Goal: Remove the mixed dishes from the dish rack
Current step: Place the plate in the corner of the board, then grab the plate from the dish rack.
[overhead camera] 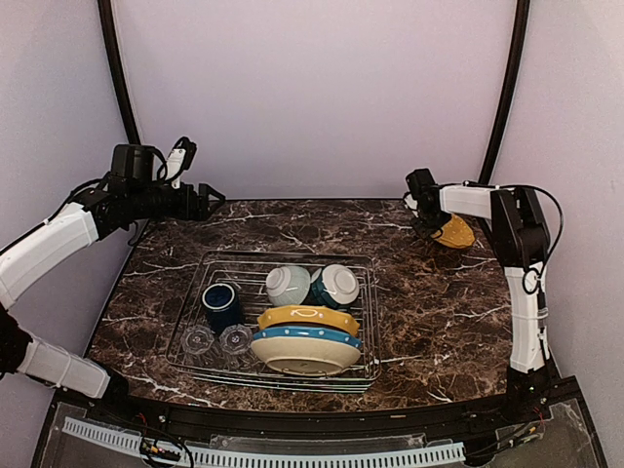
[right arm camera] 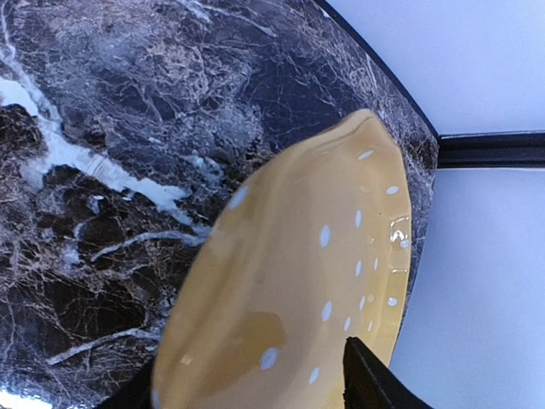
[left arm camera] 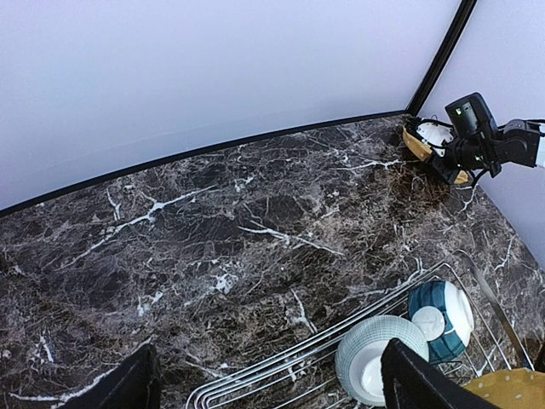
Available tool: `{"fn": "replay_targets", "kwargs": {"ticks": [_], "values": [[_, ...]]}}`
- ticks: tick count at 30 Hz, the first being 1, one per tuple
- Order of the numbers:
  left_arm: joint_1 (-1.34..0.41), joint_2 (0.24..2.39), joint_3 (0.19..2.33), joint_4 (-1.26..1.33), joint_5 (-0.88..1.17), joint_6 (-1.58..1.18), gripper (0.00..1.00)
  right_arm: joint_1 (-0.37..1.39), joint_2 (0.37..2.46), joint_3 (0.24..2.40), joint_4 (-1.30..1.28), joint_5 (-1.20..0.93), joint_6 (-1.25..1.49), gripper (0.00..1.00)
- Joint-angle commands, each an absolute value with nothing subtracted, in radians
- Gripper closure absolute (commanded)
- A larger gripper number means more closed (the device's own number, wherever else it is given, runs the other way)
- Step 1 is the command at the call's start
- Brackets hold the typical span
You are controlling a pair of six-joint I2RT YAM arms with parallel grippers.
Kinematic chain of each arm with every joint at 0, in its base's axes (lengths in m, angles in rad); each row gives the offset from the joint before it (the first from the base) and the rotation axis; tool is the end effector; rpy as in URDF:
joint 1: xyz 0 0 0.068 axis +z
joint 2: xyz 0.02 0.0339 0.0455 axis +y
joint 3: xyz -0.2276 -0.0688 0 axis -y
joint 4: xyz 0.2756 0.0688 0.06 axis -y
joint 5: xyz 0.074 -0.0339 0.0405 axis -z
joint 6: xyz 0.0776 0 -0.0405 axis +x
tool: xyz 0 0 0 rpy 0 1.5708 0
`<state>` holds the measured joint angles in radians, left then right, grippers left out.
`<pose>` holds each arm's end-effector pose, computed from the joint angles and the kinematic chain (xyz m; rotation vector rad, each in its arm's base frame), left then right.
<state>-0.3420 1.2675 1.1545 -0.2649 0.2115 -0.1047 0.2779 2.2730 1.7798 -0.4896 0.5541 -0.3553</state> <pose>0.3449 -0.1401 0.3040 0.3738 1.9373 -0.4996 0.5072 0.1022 0.0931 -0.5699 2.4261 -0.7346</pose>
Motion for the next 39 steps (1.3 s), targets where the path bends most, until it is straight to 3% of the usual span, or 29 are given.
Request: {"fn": "replay_targets", "kwargs": {"ticks": [1,4,9,10,11,21,27,31,39], "values": [[-0.336,1.271,1.133,-0.256,0.218,-0.113,0.11,0.265,2.249,1.826,-0.497,0.505,-0.325,0.32],[-0.336,1.280,1.141,-0.260,0.234,-0.116,0.12,0.265,2.207,1.799,-0.501,0.440,-0.303,0.22],[-0.336,1.295,1.145,-0.266,0.234,-0.120,0.11,0.265,2.124,1.753,-0.518,0.300,-0.233,0.16],[-0.336,1.295,1.146,-0.266,0.240,-0.121,0.11,0.265,2.105,1.746,-0.527,0.270,-0.211,0.05],[-0.336,1.294,1.144,-0.262,0.242,-0.120,0.11,0.265,2.088,1.736,-0.534,0.236,-0.190,0.02],[-0.336,1.310,1.145,-0.265,0.245,-0.126,0.11,0.281,1.802,1.497,-0.522,-0.065,0.020,0.01],[-0.336,1.316,1.142,-0.265,0.241,-0.120,0.11,0.296,1.479,1.109,-0.194,-0.287,0.174,0.01],[-0.336,1.328,1.151,-0.275,0.241,-0.114,0.11,0.304,1.400,1.070,-0.243,-0.485,0.121,0.01],[-0.336,1.333,1.151,-0.280,0.221,-0.110,0.11,0.510,1.361,1.139,-0.376,-0.608,-0.065,0.01]]}}
